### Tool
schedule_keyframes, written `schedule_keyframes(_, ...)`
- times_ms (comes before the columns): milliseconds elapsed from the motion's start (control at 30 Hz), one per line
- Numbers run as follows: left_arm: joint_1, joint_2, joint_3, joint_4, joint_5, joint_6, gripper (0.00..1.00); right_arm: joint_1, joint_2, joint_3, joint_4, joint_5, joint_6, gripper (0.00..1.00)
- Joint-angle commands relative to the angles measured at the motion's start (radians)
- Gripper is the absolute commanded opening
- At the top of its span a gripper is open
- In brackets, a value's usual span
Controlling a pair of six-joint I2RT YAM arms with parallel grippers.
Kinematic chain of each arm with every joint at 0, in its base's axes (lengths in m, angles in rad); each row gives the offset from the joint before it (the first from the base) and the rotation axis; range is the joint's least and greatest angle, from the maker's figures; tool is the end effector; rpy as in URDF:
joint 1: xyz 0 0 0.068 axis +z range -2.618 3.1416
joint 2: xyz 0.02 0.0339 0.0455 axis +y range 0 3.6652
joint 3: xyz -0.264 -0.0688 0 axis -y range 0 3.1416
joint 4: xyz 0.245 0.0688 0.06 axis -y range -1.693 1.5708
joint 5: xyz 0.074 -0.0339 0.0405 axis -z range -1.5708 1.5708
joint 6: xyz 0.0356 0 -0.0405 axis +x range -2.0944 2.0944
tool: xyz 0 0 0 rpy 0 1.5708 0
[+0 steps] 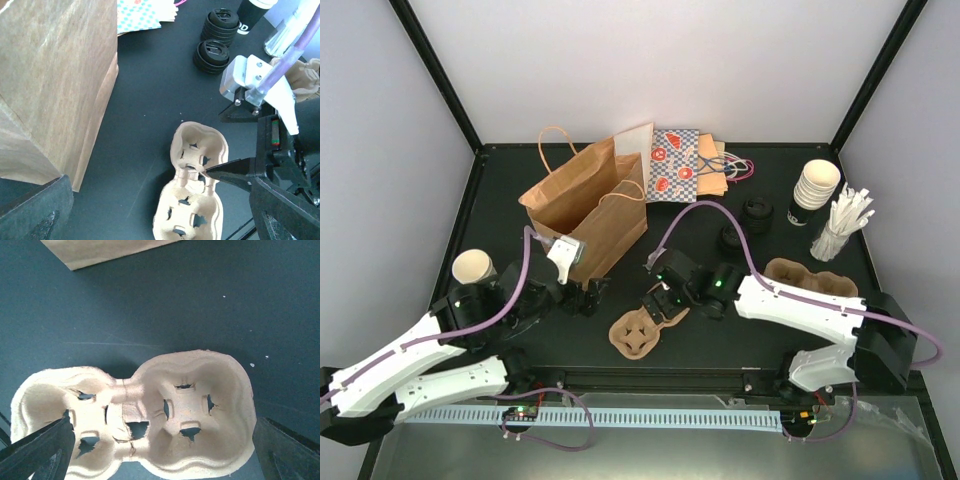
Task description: Pack the takeout coffee
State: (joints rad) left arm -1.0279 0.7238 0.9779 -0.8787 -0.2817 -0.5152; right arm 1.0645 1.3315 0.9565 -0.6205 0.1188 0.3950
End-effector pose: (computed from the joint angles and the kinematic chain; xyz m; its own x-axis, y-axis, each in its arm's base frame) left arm 0.0767 -0.1079 0.3447 -0.6107 0.0961 -0.7860 0.4655 0.8466 -0.2582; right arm 0.1331 0.2313 0.2443 -0.6977 -0.4703 -0.5405 -0.6161 0.7789 0.1176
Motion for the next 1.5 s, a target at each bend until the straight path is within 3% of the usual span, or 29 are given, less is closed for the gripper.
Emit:
schedule_keyframes(0,0.026,-0.003,0.041,-0.027,0.047,-0.048,0.99,-0.01,0.047,0.019,0.021,-0.015,-0.046,1.0)
schedule_keyframes(367,0.063,-0.026,0.037,-0.075,0.046,-0.062,0.99,-0.012,0.242,0.093,-0.041,-0.154,-0.094,0.97)
schedule_keyframes(1133,0.077,0.018,0.047,-0.123,-0.014,-0.06,0.99,0.062,0.402,0.15,-0.105,-0.003,-0.043,0.77)
schedule_keyframes(1467,0.083,0.014,0.051,-0.129,-0.013,-0.056,0.99,0.074,0.398,0.156,-0.094,0.015,-0.035,0.59)
